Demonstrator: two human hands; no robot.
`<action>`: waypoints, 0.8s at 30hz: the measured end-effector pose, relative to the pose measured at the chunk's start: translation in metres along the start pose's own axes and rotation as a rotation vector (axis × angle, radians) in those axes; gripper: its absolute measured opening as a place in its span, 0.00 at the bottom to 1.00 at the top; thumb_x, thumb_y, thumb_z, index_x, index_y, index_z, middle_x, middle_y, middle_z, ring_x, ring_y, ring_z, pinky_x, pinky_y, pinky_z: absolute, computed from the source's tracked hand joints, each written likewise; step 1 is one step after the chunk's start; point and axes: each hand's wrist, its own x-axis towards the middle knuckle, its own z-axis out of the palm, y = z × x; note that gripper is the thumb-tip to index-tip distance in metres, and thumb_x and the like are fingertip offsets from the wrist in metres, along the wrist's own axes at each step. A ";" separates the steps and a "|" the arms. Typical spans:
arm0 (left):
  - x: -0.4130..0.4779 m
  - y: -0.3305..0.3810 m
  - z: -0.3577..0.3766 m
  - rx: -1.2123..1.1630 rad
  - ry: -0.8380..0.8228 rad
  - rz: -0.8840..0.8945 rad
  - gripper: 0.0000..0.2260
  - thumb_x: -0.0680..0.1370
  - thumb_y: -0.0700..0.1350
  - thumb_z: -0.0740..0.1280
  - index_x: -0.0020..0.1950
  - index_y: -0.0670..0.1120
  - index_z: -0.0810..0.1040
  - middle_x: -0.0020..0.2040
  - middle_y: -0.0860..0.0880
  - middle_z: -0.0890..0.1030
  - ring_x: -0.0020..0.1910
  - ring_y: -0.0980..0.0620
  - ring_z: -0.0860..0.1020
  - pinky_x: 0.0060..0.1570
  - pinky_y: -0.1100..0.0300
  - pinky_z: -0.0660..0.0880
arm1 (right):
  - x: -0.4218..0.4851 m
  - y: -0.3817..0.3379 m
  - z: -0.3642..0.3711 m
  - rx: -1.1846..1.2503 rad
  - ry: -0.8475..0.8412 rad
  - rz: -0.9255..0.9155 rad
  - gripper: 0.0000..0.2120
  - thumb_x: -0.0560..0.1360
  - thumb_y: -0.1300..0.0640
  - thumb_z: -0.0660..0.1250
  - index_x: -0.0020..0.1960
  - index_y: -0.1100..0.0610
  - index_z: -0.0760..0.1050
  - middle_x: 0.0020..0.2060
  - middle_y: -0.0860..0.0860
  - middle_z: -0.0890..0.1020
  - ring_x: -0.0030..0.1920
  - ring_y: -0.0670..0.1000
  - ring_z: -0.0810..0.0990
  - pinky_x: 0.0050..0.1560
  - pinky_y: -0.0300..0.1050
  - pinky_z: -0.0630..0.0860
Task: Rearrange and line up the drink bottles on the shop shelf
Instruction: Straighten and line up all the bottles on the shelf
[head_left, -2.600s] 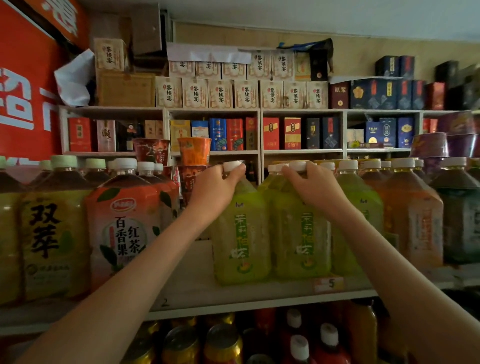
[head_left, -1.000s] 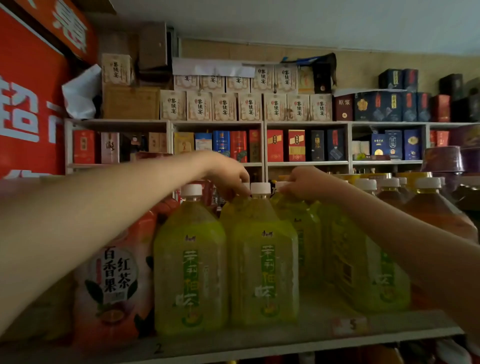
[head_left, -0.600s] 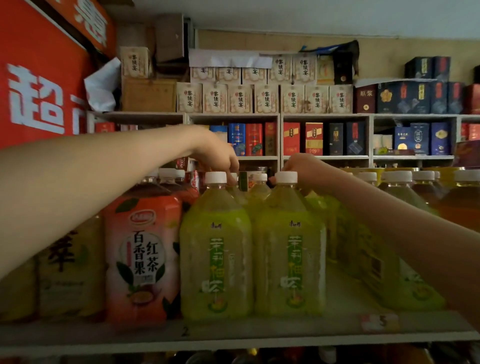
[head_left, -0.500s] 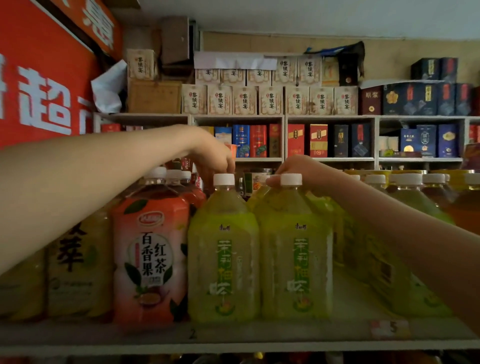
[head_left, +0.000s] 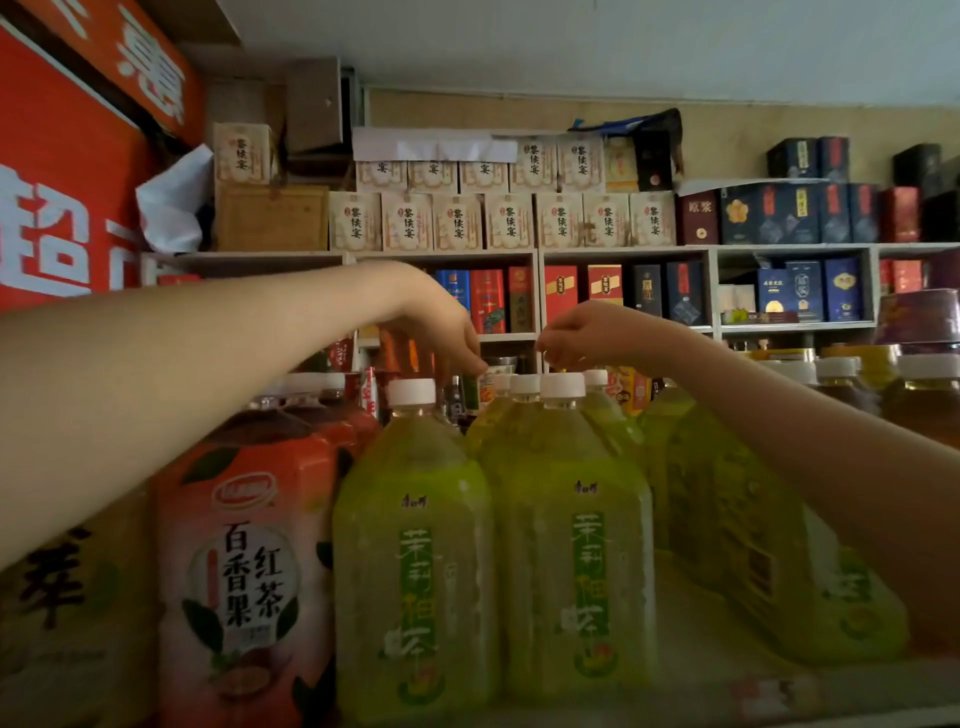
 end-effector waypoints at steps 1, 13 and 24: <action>0.009 0.006 0.002 -0.012 0.028 0.034 0.17 0.80 0.54 0.61 0.66 0.52 0.72 0.53 0.48 0.80 0.48 0.52 0.81 0.45 0.57 0.81 | 0.004 0.004 -0.004 -0.123 0.016 0.025 0.13 0.80 0.53 0.59 0.57 0.58 0.77 0.49 0.52 0.82 0.44 0.46 0.79 0.43 0.36 0.74; 0.085 0.025 0.009 -0.016 -0.188 0.061 0.20 0.79 0.42 0.62 0.71 0.50 0.67 0.61 0.44 0.76 0.44 0.52 0.83 0.35 0.60 0.80 | 0.026 0.036 0.004 -0.307 -0.145 0.250 0.11 0.78 0.53 0.64 0.53 0.61 0.72 0.38 0.53 0.77 0.41 0.54 0.82 0.44 0.46 0.81; 0.068 -0.010 0.003 0.104 -0.226 -0.043 0.22 0.79 0.49 0.64 0.72 0.50 0.66 0.57 0.48 0.79 0.50 0.52 0.80 0.48 0.59 0.79 | 0.049 0.021 0.036 -0.219 -0.007 0.169 0.13 0.77 0.56 0.63 0.34 0.58 0.70 0.29 0.49 0.72 0.29 0.45 0.70 0.29 0.33 0.66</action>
